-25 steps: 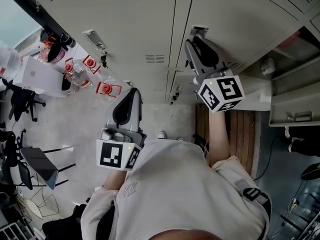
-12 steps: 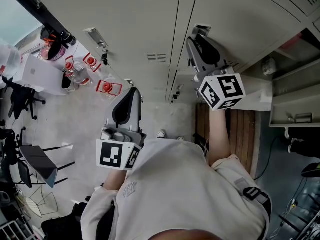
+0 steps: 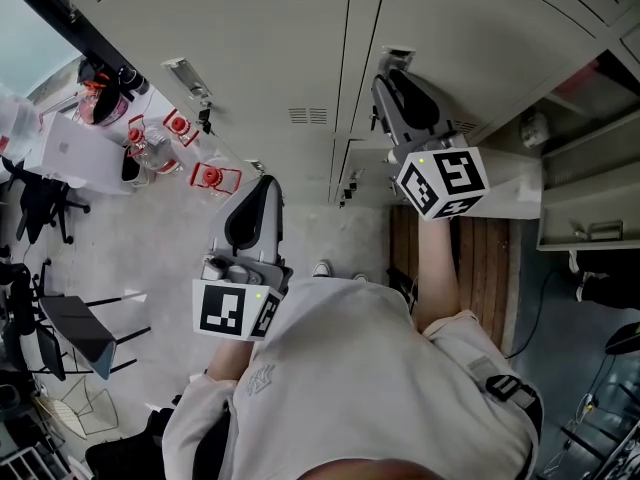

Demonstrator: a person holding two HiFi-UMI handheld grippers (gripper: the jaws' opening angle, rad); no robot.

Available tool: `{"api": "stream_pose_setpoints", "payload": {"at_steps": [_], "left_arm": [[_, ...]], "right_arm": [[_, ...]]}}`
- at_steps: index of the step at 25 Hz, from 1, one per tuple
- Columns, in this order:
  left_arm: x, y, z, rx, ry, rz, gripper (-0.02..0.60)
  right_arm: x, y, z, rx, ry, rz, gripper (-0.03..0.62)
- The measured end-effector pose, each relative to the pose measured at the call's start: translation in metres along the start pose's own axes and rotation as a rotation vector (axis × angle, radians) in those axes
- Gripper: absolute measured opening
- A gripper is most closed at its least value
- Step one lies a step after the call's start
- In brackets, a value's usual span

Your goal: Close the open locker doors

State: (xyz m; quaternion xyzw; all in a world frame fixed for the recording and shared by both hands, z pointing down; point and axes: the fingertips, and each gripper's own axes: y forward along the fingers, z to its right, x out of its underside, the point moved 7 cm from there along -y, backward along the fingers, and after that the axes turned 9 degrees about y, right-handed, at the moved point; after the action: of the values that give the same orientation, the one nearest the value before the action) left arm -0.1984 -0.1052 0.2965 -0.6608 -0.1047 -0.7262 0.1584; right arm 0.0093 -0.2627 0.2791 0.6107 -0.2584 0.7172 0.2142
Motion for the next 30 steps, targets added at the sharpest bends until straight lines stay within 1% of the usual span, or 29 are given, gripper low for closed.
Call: {"api": "stream_pose_setpoints", "payload": {"at_steps": [10, 14, 16, 19, 23, 26, 30], "left_arm": [[-0.001, -0.002, 0.001, 0.011, -0.001, 0.007, 0.002], [-0.002, -0.002, 0.002, 0.036, -0.008, 0.014, 0.002], [-0.002, -0.001, 0.002, 0.055, -0.013, 0.021, 0.002], [-0.001, 0.002, 0.005, 0.097, -0.018, 0.026, 0.002], [0.001, 0.006, 0.011, 0.160, -0.023, 0.040, 0.002], [0.002, 0.008, 0.015, 0.203, -0.026, 0.044, 0.002], [0.007, 0.013, 0.026, 0.265, -0.038, 0.039, 0.002]], "right_arm": [[0.000, -0.007, 0.000, 0.012, 0.003, -0.006, 0.084], [-0.007, -0.017, -0.007, 0.025, 0.000, 0.011, 0.084], [-0.012, -0.026, -0.013, 0.031, 0.005, 0.028, 0.083], [-0.020, -0.045, -0.026, 0.039, 0.006, 0.050, 0.037], [-0.026, -0.072, -0.043, 0.057, 0.000, 0.064, 0.018], [-0.029, -0.096, -0.052, 0.097, 0.003, 0.076, 0.015], [-0.024, -0.135, -0.059, 0.173, 0.024, 0.100, 0.015]]}}
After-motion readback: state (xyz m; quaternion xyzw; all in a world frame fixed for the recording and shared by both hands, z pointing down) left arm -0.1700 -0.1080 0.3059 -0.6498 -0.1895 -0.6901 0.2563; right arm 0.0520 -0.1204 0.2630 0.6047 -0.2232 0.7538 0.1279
